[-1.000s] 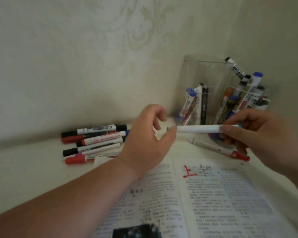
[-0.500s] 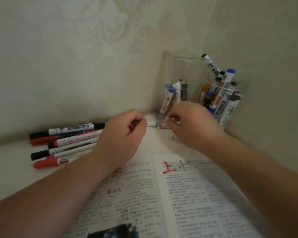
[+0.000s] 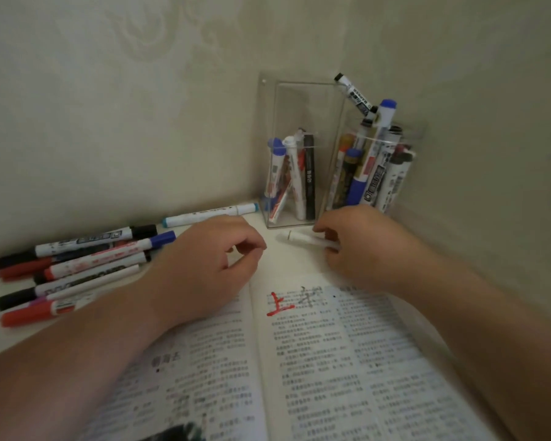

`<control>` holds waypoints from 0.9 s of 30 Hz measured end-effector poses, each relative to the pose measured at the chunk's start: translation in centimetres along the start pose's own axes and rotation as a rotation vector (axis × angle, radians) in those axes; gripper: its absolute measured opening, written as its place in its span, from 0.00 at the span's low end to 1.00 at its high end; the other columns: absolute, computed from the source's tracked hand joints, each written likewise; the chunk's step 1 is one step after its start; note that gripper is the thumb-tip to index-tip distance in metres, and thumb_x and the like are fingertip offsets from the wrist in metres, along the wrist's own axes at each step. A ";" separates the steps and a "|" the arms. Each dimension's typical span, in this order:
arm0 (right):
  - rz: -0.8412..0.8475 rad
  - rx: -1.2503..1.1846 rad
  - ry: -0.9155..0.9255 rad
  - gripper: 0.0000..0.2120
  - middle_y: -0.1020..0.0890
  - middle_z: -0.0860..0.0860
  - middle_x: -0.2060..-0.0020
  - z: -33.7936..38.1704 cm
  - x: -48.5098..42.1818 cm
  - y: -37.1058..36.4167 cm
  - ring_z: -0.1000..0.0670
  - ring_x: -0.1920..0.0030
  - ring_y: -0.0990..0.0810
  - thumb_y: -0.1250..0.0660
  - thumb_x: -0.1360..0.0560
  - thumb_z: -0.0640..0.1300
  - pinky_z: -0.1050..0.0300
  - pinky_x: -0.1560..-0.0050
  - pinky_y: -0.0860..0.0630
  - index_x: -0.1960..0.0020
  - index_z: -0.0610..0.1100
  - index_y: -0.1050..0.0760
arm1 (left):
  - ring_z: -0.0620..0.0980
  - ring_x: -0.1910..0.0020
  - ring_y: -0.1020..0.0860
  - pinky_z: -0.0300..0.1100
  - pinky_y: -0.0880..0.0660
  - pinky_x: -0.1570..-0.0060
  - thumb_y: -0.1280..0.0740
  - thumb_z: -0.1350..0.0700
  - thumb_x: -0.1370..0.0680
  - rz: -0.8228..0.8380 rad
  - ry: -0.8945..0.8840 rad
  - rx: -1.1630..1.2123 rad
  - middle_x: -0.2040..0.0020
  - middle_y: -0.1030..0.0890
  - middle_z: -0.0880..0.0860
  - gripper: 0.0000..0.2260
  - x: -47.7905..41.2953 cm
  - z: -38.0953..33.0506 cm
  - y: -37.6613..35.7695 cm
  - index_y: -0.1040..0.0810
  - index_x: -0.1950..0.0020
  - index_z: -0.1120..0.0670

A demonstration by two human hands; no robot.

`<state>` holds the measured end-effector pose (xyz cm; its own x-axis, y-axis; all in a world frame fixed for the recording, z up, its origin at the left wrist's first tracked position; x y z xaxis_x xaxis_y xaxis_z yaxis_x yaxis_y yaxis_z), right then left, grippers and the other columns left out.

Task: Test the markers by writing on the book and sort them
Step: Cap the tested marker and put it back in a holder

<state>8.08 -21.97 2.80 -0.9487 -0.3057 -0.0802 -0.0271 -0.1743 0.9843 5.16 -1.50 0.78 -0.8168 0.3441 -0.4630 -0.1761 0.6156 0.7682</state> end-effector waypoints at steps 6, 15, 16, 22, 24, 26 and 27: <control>-0.230 -1.239 -0.098 0.04 0.19 0.43 0.69 -0.5 1.9 1.8 0.48 0.74 0.21 0.32 0.24 0.29 0.58 0.76 0.26 0.54 0.36 0.23 | 0.44 0.49 0.24 0.33 0.29 0.53 0.37 0.41 0.21 -0.085 -0.067 0.078 0.52 0.23 0.39 0.12 0.1 -1.8 -0.1 0.21 0.45 0.46; 0.051 -1.729 0.001 0.09 0.16 0.38 0.63 1.6 1.7 -1.1 0.46 0.68 0.16 0.30 0.30 0.37 0.59 0.70 0.19 0.52 0.34 0.25 | 0.39 0.53 0.25 0.30 0.30 0.54 0.38 0.39 0.22 0.017 -0.065 -0.006 0.55 0.23 0.38 0.13 -0.1 -2.2 -0.9 0.23 0.41 0.43; 0.026 -1.715 0.023 0.09 0.16 0.38 0.63 1.7 1.7 -1.0 0.46 0.68 0.16 0.30 0.30 0.37 0.58 0.69 0.19 0.52 0.35 0.25 | 0.39 0.53 0.25 0.30 0.30 0.53 0.38 0.41 0.21 0.022 -0.064 -0.005 0.55 0.23 0.39 0.12 -0.1 -2.2 -1.0 0.23 0.41 0.43; -0.184 -1.513 0.066 0.07 0.18 0.45 0.64 1.7 2.0 -0.5 0.47 0.66 0.21 0.23 0.35 0.49 0.57 0.70 0.23 0.61 0.48 0.18 | 0.43 0.49 0.22 0.43 0.24 0.50 0.40 0.45 0.18 0.053 0.002 0.177 0.49 0.23 0.39 0.09 0.1 -2.1 -1.6 0.29 0.38 0.39; -0.225 -1.479 0.053 0.06 0.20 0.46 0.67 1.6 2.0 -0.4 0.48 0.69 0.24 0.24 0.34 0.51 0.58 0.71 0.25 0.61 0.49 0.18 | 0.45 0.49 0.21 0.46 0.23 0.51 0.38 0.44 0.21 0.066 -0.003 0.219 0.49 0.22 0.39 0.11 0.1 -2.3 -1.5 0.31 0.39 0.35; -0.258 -1.429 0.011 0.09 0.21 0.45 0.69 1.4 2.0 -0.3 0.48 0.71 0.25 0.26 0.31 0.51 0.58 0.72 0.26 0.58 0.46 0.18 | 0.46 0.50 0.21 0.44 0.23 0.54 0.35 0.44 0.22 0.056 -0.023 0.251 0.48 0.22 0.38 0.14 0.1 -2.6 -1.4 0.32 0.38 0.33; -0.289 -1.374 -0.026 0.11 0.21 0.45 0.70 1.2 2.0 -0.3 0.48 0.72 0.25 0.26 0.30 0.52 0.57 0.72 0.25 0.56 0.44 0.19 | 0.47 0.50 0.20 0.44 0.23 0.55 0.33 0.46 0.23 0.033 -0.041 0.273 0.48 0.22 0.39 0.15 0.2 -2.8 -1.2 0.32 0.38 0.35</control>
<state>5.76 -21.38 2.58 -0.9685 -0.0876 -0.2329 0.0913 -0.9958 -0.0051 3.63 -4.17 0.97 -0.7960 0.3919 -0.4613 0.0093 0.7699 0.6380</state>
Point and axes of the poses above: each hand's wrist, its own x-axis away from the middle knuckle, its own y-axis out of the back of the hand, z = x × y, the point moved 5 cm from there along -x, towards the middle knuckle
